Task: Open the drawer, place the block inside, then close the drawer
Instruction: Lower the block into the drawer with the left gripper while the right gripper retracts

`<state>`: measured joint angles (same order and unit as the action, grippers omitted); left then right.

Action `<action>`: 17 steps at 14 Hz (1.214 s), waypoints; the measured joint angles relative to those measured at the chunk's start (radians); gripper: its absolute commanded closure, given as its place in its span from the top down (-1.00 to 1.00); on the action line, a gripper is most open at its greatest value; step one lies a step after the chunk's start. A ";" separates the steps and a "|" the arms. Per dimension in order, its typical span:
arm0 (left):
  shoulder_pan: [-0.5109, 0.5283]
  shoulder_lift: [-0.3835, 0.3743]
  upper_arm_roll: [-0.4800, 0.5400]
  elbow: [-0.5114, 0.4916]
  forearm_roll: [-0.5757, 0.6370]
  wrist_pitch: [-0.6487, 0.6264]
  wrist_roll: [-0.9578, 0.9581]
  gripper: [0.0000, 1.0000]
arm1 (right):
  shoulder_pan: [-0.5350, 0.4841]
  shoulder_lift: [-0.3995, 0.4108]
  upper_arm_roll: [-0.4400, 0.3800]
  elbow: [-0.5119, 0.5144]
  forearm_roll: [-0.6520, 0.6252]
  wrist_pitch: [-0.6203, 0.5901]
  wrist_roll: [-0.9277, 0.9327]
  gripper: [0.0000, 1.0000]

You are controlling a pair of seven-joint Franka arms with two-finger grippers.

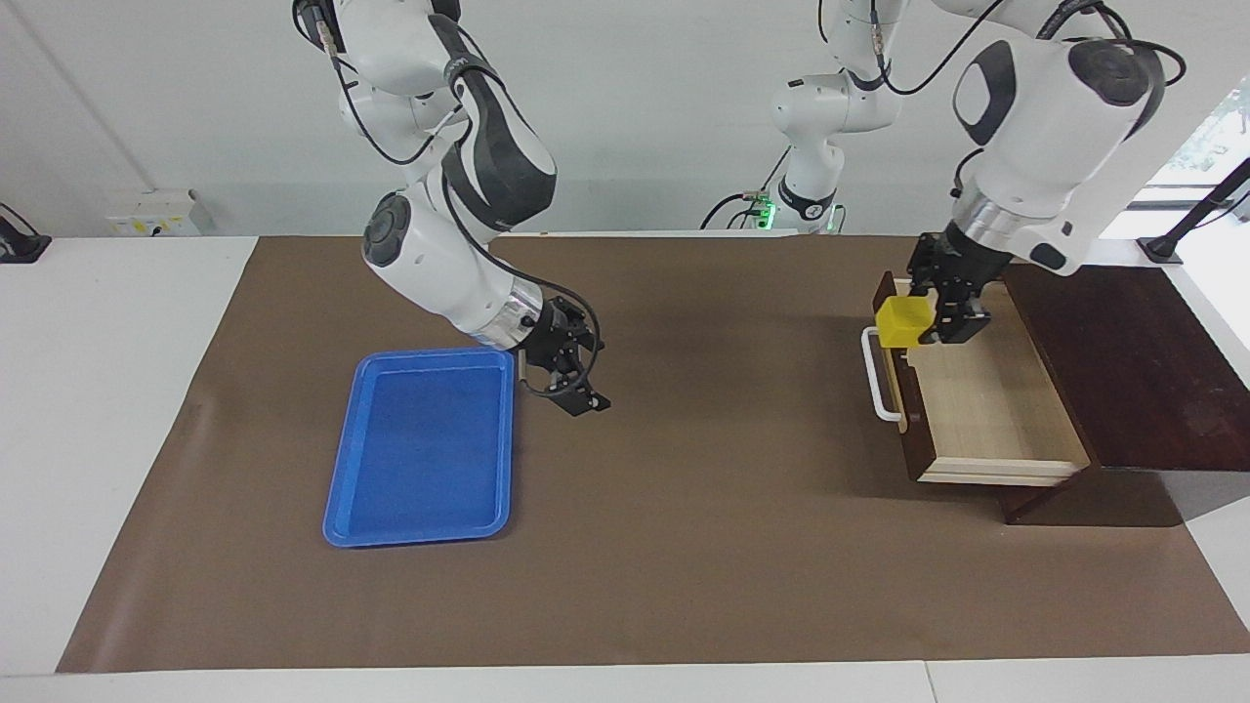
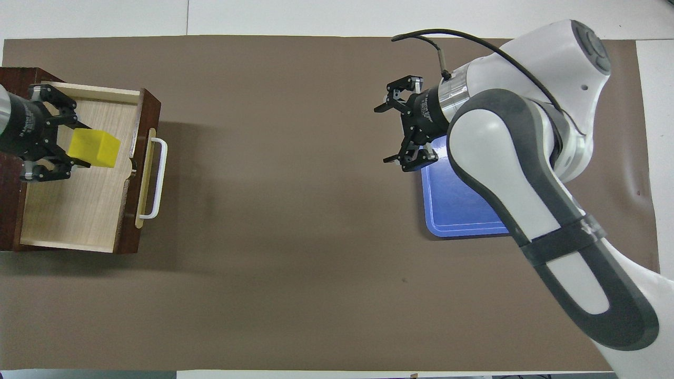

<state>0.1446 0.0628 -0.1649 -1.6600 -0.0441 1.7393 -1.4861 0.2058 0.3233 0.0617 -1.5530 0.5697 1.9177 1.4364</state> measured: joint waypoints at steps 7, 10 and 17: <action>0.079 -0.007 -0.001 -0.236 0.000 0.222 0.092 -1.00 | -0.124 -0.067 -0.002 0.038 -0.254 -0.278 -0.607 1.00; 0.100 -0.009 -0.001 -0.294 0.000 0.281 0.102 -1.00 | -0.181 -0.112 -0.003 0.041 -0.368 -0.343 -0.913 1.00; 0.101 -0.021 -0.004 -0.333 0.000 0.312 0.117 1.00 | -0.245 -0.250 -0.003 0.030 -0.552 -0.376 -1.390 1.00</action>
<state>0.2451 0.0419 -0.1687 -1.9931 -0.0441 2.0509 -1.3691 -0.0397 0.0735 0.0582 -1.5229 0.0177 1.5416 0.0462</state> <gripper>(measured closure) 0.119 0.000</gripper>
